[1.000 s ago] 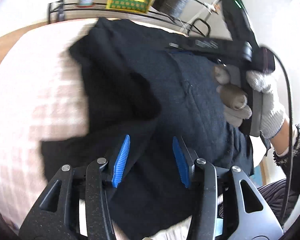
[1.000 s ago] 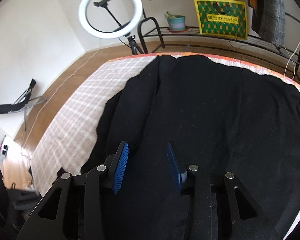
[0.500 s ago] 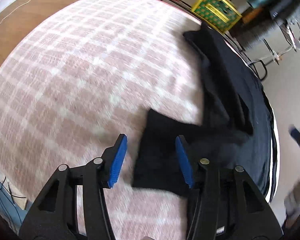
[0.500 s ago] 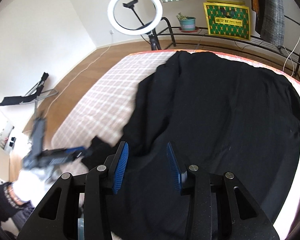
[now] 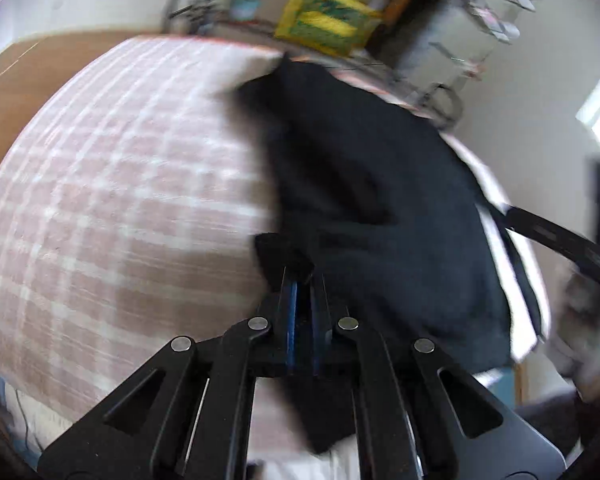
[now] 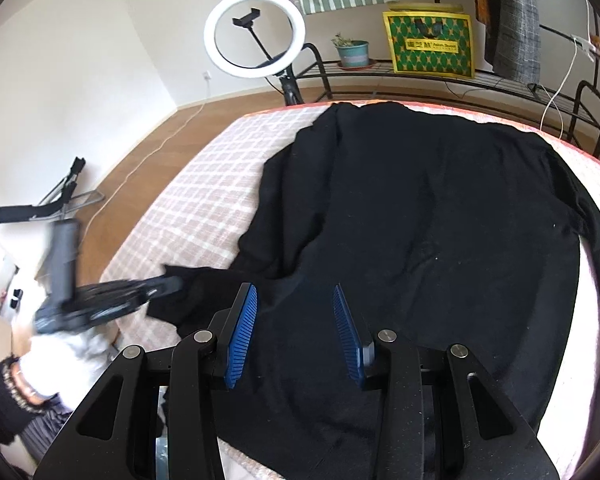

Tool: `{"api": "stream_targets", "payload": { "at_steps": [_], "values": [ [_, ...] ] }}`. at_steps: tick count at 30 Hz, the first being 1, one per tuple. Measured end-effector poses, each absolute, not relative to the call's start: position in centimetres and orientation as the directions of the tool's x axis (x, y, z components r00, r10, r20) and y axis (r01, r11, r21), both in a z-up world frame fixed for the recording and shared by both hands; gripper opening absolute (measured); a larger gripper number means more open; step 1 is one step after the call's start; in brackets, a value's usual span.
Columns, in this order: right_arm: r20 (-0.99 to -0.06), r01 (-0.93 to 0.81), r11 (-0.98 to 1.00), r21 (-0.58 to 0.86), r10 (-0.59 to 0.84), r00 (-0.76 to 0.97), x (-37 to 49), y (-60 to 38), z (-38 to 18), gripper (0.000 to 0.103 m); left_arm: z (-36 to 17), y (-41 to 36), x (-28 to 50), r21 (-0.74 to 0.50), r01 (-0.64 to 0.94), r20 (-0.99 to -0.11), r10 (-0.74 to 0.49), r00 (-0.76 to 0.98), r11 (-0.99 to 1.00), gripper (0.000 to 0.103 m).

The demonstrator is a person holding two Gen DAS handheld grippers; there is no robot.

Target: Fold large clothes

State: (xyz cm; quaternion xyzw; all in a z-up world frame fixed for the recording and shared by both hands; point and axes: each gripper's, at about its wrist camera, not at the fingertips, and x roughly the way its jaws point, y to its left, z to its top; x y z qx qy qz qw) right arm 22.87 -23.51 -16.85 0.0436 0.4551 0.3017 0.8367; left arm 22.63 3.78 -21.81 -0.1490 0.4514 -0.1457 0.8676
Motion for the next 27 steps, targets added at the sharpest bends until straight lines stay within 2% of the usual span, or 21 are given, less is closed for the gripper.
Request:
{"api": "stream_targets", "payload": {
  "at_steps": [3, 6, 7, 8, 9, 13, 17, 21, 23, 27],
  "values": [
    [-0.729, -0.462, 0.806, 0.369, 0.56, 0.394, 23.1, -23.9, -16.9, 0.038, -19.9, 0.0, 20.8, -0.389, 0.251, -0.709, -0.462, 0.533, 0.886, 0.003],
    [-0.734, -0.464, 0.807, 0.367, 0.557, 0.389, 23.4, -23.8, -17.3, 0.038, -20.3, -3.3, 19.2, -0.435, 0.343, -0.714, -0.551, 0.432, 0.833, 0.003],
    [-0.737, -0.464, 0.806, 0.367, 0.556, 0.384, 23.5, -23.7, -17.5, 0.038, -20.7, -4.0, 19.1, -0.448, 0.352, -0.724, -0.565, 0.396, 0.822, 0.013],
    [-0.74, -0.464, 0.807, 0.365, 0.554, 0.382, 23.5, -23.7, -17.6, 0.038, -21.1, -4.6, 18.9, -0.468, 0.36, -0.735, -0.582, 0.348, 0.807, 0.03],
    [-0.745, -0.464, 0.809, 0.362, 0.55, 0.377, 23.5, -23.6, -17.8, 0.039, -21.1, -5.0, 18.2, -0.474, 0.363, -0.739, -0.587, 0.331, 0.802, 0.036],
    [-0.754, -0.463, 0.805, 0.372, 0.553, 0.355, 23.1, -24.0, -18.4, 0.039, -21.2, -4.0, 18.5, -0.455, 0.337, -0.744, -0.559, 0.365, 0.825, 0.037],
    [-0.754, -0.45, 0.78, 0.435, 0.589, 0.29, 22.2, -24.7, -19.5, 0.039, -22.8, -0.6, 22.2, -0.466, 0.175, -0.769, -0.495, 0.405, 0.867, 0.037],
    [-0.76, -0.422, 0.749, 0.51, 0.623, 0.187, 20.5, -24.3, -22.0, 0.039, -25.8, 1.7, 26.6, -0.495, 0.031, -0.804, -0.471, 0.363, 0.868, 0.037],
    [-0.771, -0.416, 0.742, 0.526, 0.623, 0.136, 19.9, -23.5, -23.4, 0.039, -27.1, 1.9, 28.2, -0.463, -0.02, -0.833, -0.427, 0.351, 0.886, 0.037],
    [-0.788, -0.405, 0.739, 0.538, 0.612, 0.069, 19.4, -22.4, -25.4, 0.039, -27.5, 1.2, 29.5, -0.421, -0.025, -0.854, -0.388, 0.346, 0.906, 0.037]
  ]
}}
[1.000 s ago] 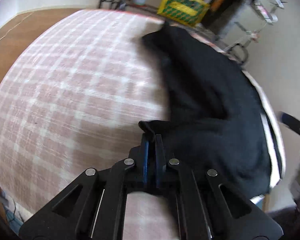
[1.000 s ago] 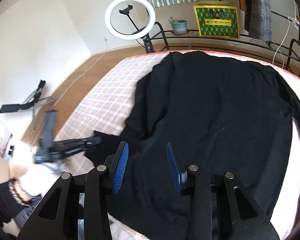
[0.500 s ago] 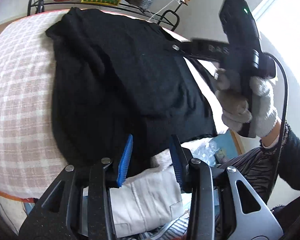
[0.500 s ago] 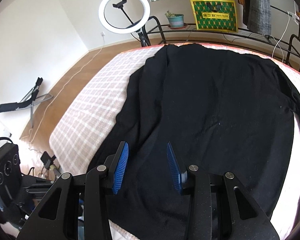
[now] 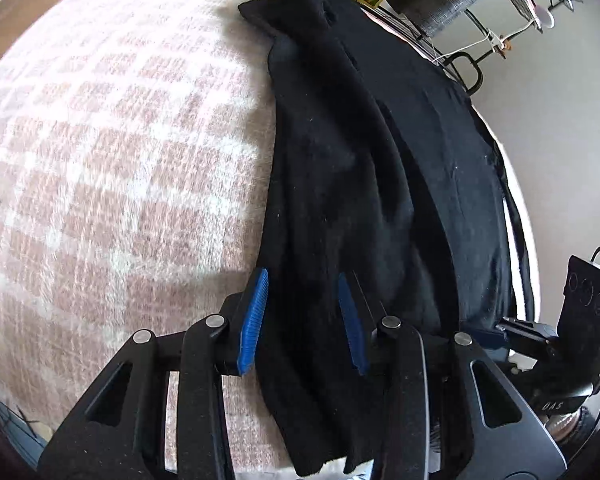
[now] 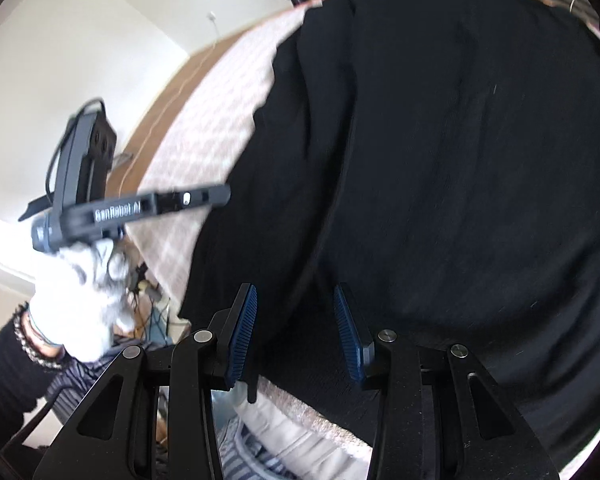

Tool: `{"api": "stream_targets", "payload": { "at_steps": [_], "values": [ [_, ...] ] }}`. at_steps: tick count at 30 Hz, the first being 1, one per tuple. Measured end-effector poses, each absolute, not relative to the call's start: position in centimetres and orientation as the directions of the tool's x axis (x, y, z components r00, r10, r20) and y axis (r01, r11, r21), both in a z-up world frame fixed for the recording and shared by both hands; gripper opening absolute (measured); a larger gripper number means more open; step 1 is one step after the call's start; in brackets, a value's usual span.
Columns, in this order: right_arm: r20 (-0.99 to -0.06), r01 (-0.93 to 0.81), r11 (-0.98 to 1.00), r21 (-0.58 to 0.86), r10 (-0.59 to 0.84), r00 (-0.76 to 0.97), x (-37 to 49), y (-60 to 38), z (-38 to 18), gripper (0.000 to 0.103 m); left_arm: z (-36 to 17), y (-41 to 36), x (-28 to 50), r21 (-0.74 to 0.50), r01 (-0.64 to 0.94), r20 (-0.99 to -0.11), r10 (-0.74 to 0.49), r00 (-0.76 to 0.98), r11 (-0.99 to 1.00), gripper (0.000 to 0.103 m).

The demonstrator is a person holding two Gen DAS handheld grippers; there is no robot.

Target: Fold large clothes

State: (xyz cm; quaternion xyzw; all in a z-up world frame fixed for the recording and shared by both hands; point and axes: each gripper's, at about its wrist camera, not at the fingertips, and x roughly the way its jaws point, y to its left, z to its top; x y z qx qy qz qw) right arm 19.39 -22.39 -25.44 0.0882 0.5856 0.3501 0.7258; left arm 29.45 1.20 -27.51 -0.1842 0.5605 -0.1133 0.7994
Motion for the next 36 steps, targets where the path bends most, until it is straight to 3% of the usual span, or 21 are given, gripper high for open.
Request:
{"api": "stream_targets", "payload": {
  "at_steps": [4, 6, 8, 13, 18, 23, 29, 33, 35, 36],
  "values": [
    [-0.789, -0.39, 0.738, 0.551, 0.612, 0.044, 19.5, -22.3, -26.6, 0.038, -27.2, -0.3, 29.4, -0.373, -0.029, -0.873, -0.34, 0.351, 0.927, 0.037],
    [-0.78, -0.385, 0.729, 0.566, 0.625, 0.038, 19.6, -22.1, -26.6, 0.031, -27.2, -0.7, 29.0, -0.361, -0.019, -0.872, -0.331, 0.361, 0.932, 0.036],
    [-0.763, -0.38, 0.71, 0.593, 0.647, 0.018, 19.3, -22.0, -26.6, 0.024, -27.5, -0.9, 29.5, -0.343, -0.02, -0.877, -0.312, 0.365, 0.939, 0.01],
    [-0.763, -0.385, 0.703, 0.598, 0.646, -0.006, 19.1, -21.1, -27.1, 0.007, -27.5, -0.5, 30.1, -0.365, -0.018, -0.862, -0.33, 0.385, 0.931, 0.0],
    [-0.702, -0.356, 0.651, 0.67, 0.711, -0.021, 19.1, -21.4, -26.5, 0.002, -26.2, 0.1, 29.5, -0.35, -0.013, -0.848, -0.311, 0.43, 0.937, 0.0],
    [-0.721, -0.393, 0.652, 0.648, 0.692, -0.041, 18.5, -20.4, -26.3, 0.007, -26.8, 0.5, 28.3, -0.433, -0.014, -0.84, -0.398, 0.368, 0.901, 0.001],
    [-0.735, -0.374, 0.666, 0.645, 0.674, -0.069, 18.3, -20.6, -27.7, 0.007, -27.8, 0.3, 27.4, -0.406, -0.036, -0.866, -0.372, 0.334, 0.913, 0.021],
    [-0.73, -0.373, 0.66, 0.652, 0.679, -0.075, 18.4, -20.8, -27.6, 0.007, -28.0, -0.4, 27.6, -0.396, -0.026, -0.868, -0.365, 0.337, 0.918, 0.021],
    [-0.734, -0.383, 0.661, 0.646, 0.674, -0.075, 18.4, -20.6, -27.5, 0.007, -28.1, -0.8, 27.9, -0.387, -0.016, -0.869, -0.359, 0.34, 0.922, 0.003],
    [-0.737, -0.387, 0.662, 0.642, 0.671, -0.076, 18.4, -20.5, -27.4, 0.007, -28.2, -0.8, 28.0, -0.392, -0.02, -0.868, -0.363, 0.34, 0.92, 0.003]
  ]
}}
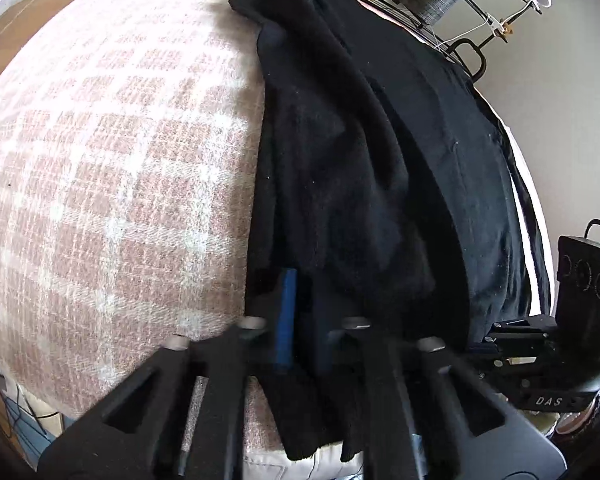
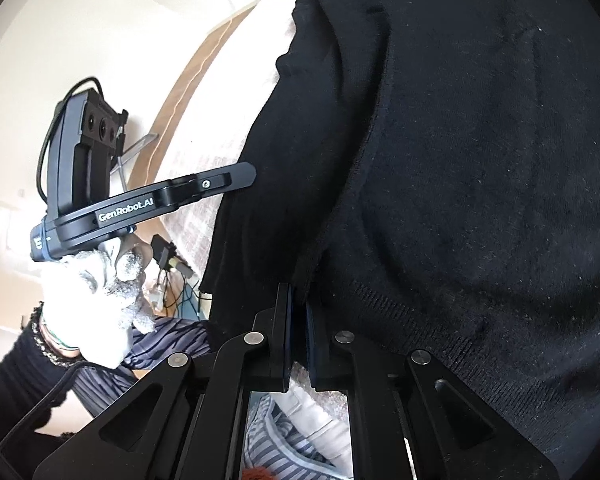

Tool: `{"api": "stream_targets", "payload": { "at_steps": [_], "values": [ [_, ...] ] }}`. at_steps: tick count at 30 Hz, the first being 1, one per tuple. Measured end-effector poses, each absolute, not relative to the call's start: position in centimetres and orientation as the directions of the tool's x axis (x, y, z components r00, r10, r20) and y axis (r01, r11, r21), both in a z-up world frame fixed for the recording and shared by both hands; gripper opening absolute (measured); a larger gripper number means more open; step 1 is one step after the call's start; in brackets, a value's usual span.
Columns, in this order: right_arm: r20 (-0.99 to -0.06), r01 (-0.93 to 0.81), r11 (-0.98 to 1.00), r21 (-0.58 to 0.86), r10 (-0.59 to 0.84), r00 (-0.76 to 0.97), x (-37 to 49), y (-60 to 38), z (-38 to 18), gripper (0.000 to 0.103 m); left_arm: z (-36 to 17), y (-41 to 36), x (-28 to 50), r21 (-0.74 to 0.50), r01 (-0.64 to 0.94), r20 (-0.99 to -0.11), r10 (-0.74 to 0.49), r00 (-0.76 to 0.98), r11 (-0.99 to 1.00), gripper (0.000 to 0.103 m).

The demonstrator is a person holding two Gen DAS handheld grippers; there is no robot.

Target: Fold large clothes

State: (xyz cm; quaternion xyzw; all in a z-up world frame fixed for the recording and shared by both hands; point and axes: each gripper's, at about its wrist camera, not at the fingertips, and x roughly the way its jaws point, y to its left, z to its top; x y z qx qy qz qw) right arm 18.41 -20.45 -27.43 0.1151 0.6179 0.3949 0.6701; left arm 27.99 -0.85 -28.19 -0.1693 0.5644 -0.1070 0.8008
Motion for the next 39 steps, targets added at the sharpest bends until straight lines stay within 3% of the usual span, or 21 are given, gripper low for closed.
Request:
{"api": "stream_targets", "payload": {
  "at_steps": [8, 14, 20, 21, 22, 23, 25, 30, 34, 39],
  "values": [
    [-0.711, -0.417, 0.629, 0.656, 0.701, -0.062, 18.1, -19.6, -26.5, 0.003, -25.8, 0.3, 27.4, -0.433, -0.012, -0.827, -0.393, 0.402, 0.901, 0.0],
    [-0.62, -0.365, 0.559, 0.744, 0.782, -0.067, 18.4, -19.8, -25.8, 0.003, -23.4, 1.7, 27.1, -0.423, -0.005, -0.802, -0.372, 0.467, 0.906, 0.0],
    [-0.757, -0.424, 0.668, 0.612, 0.65, -0.068, 18.1, -17.7, -28.1, 0.003, -25.8, 1.1, 26.1, -0.347, 0.005, -0.856, -0.319, 0.408, 0.938, 0.0],
    [-0.765, -0.441, 0.67, 0.597, 0.641, -0.064, 18.0, -17.5, -28.0, 0.003, -25.7, 1.0, 25.6, -0.33, 0.007, -0.855, -0.302, 0.422, 0.944, 0.003],
    [-0.78, -0.463, 0.674, 0.576, 0.623, -0.063, 17.9, -17.4, -27.6, 0.004, -25.7, 1.1, 24.9, -0.332, -0.001, -0.85, -0.299, 0.433, 0.943, 0.012],
    [-0.792, -0.487, 0.676, 0.553, 0.608, -0.056, 17.8, -17.4, -27.0, 0.004, -25.8, 1.3, 24.2, -0.341, -0.019, -0.845, -0.298, 0.444, 0.94, 0.028],
    [-0.796, -0.532, 0.666, 0.523, 0.605, -0.026, 17.6, -17.7, -25.5, 0.005, -26.1, 1.7, 22.8, -0.366, -0.059, -0.832, -0.298, 0.469, 0.929, 0.042],
    [-0.753, -0.607, 0.652, 0.454, 0.645, 0.13, 18.9, -18.6, -19.8, 0.005, -27.6, 1.1, 21.2, -0.38, -0.08, -0.848, -0.313, 0.427, 0.922, 0.042],
    [-0.669, -0.62, 0.655, 0.432, 0.694, 0.267, 20.4, -19.7, -14.9, 0.016, -28.3, 0.8, 19.3, -0.372, -0.082, -0.861, -0.311, 0.402, 0.925, 0.042],
    [-0.605, -0.619, 0.683, 0.387, 0.695, 0.389, 22.6, -20.1, -10.3, 0.016, -28.3, 1.0, 18.5, -0.387, -0.081, -0.871, -0.336, 0.358, 0.918, 0.042]
  ]
}}
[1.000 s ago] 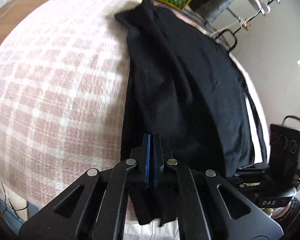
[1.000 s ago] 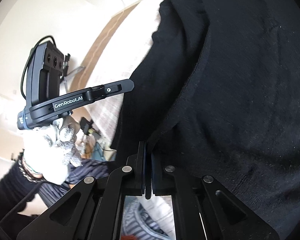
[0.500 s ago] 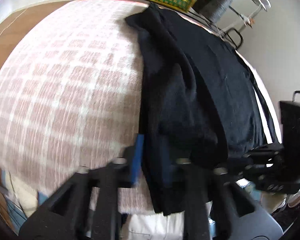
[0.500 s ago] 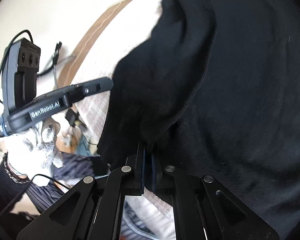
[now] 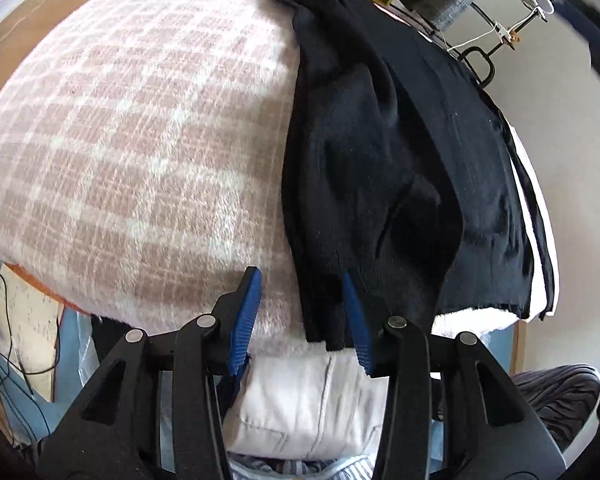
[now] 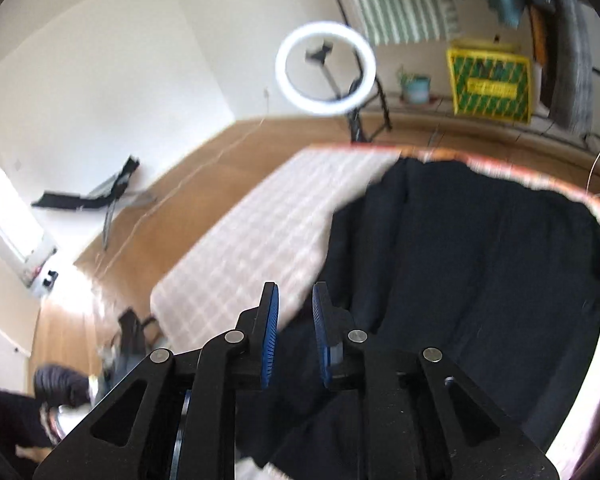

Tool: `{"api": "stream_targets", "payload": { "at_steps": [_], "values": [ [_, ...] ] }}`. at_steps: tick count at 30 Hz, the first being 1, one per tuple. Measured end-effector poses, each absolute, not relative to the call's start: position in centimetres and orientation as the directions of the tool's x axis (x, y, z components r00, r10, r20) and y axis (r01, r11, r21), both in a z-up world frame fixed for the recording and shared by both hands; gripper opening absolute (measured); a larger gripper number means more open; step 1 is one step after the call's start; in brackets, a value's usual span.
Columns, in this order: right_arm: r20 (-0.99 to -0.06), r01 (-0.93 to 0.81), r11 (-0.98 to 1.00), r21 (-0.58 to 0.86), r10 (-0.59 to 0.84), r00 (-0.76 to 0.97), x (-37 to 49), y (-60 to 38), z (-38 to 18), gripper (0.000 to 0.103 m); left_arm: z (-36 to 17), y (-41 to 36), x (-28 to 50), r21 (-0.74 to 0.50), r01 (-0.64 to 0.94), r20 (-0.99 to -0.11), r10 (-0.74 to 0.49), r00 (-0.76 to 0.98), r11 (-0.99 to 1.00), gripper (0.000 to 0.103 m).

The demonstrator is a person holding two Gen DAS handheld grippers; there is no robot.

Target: Fold large clothes

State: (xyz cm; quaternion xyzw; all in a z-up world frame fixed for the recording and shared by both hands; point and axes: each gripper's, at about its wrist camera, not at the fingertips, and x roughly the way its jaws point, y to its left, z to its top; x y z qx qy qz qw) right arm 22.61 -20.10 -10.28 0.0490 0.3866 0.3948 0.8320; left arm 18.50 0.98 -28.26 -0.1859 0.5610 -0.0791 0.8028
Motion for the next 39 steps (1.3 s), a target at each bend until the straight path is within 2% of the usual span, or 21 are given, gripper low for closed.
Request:
{"api": "stream_targets", "payload": {
  "at_steps": [2, 3, 4, 5, 8, 14, 15, 16, 18, 19, 20, 25, 28, 30, 31, 32, 34, 39],
  "values": [
    [-0.581, -0.608, 0.691, 0.391, 0.698, 0.419, 24.2, -20.1, -8.5, 0.016, -28.4, 1.6, 18.8, -0.427, -0.103, -0.859, -0.367, 0.358, 0.898, 0.04],
    [-0.575, -0.604, 0.695, 0.391, 0.697, 0.43, 24.4, -19.9, -8.2, 0.016, -28.5, 1.9, 18.8, -0.442, -0.115, -0.853, -0.377, 0.361, 0.89, 0.035],
    [-0.568, -0.592, 0.704, 0.392, 0.691, 0.446, 25.0, -19.7, -7.8, 0.016, -28.7, 2.4, 19.0, -0.453, -0.126, -0.852, -0.387, 0.352, 0.882, 0.008],
    [-0.566, -0.584, 0.711, 0.39, 0.686, 0.457, 25.2, -19.4, -7.3, 0.016, -29.2, 2.9, 19.3, -0.491, -0.136, -0.844, -0.431, 0.319, 0.861, 0.002],
    [-0.576, -0.569, 0.724, 0.39, 0.674, 0.463, 26.7, -18.1, -7.3, 0.016, -28.7, 3.3, 20.0, -0.496, -0.147, -0.849, -0.442, 0.291, 0.856, 0.001],
    [-0.636, -0.551, 0.764, 0.337, 0.616, 0.465, 29.3, -15.4, -6.3, 0.016, -24.4, 4.3, 22.5, -0.445, -0.114, -0.865, -0.393, 0.312, 0.888, 0.0],
    [-0.644, -0.559, 0.756, 0.341, 0.621, 0.447, 29.7, -14.9, -6.3, 0.017, -23.9, 4.4, 22.6, -0.442, -0.119, -0.864, -0.387, 0.323, 0.889, 0.0],
    [-0.657, -0.572, 0.744, 0.346, 0.627, 0.419, 30.0, -14.2, -6.5, 0.027, -23.7, 4.6, 22.5, -0.447, -0.124, -0.86, -0.387, 0.332, 0.886, 0.0],
    [-0.679, -0.58, 0.753, 0.312, 0.603, 0.418, 30.5, -12.7, -7.1, 0.043, -23.7, 5.0, 22.3, -0.462, -0.156, -0.852, -0.387, 0.353, 0.873, 0.011],
    [-0.694, -0.593, 0.754, 0.282, 0.587, 0.416, 30.8, -11.6, -7.7, 0.045, -24.1, 5.1, 22.1, -0.474, -0.173, -0.847, -0.394, 0.357, 0.863, 0.033],
    [-0.709, -0.608, 0.75, 0.26, 0.576, 0.407, 31.2, -10.6, -8.1, 0.045, -24.7, 5.2, 21.7, -0.486, -0.191, -0.842, -0.398, 0.365, 0.853, 0.043],
    [-0.795, -0.651, 0.736, 0.186, 0.502, 0.341, 33.7, -5.5, -12.6, 0.045, -28.0, 3.1, 20.0, -0.5, -0.218, -0.846, -0.42, 0.328, 0.838, 0.043],
    [-0.825, -0.626, 0.754, 0.197, 0.473, 0.31, 35.5, -3.7, -15.5, 0.045, -28.1, 1.9, 19.4, -0.44, -0.155, -0.862, -0.367, 0.35, 0.885, 0.043],
    [-0.844, -0.605, 0.767, 0.213, 0.457, 0.283, 36.8, -2.7, -17.5, 0.045, -28.2, 1.9, 19.8, -0.444, -0.158, -0.86, -0.37, 0.353, 0.882, 0.029],
    [-0.853, -0.597, 0.774, 0.211, 0.444, 0.274, 37.4, -2.2, -18.5, 0.045, -28.3, 2.1, 19.9, -0.439, -0.17, -0.861, -0.36, 0.359, 0.882, 0.016],
    [-0.864, -0.59, 0.782, 0.2, 0.425, 0.271, 37.9, -1.6, -19.5, 0.045, -28.6, 2.3, 19.9, -0.452, -0.173, -0.858, -0.374, 0.353, 0.875, 0.011],
    [-0.877, -0.582, 0.793, 0.179, 0.397, 0.272, 38.7, -0.8, -20.9, 0.045, -28.7, 2.2, 20.3, -0.482, -0.184, -0.847, -0.402, 0.347, 0.857, 0.007],
    [-0.901, -0.561, 0.817, 0.137, 0.337, 0.272, 40.8, 0.8, -23.6, 0.045, -28.3, 1.9, 21.1, -0.523, -0.205, -0.826, -0.432, 0.361, 0.827, 0.005]
  ]
}}
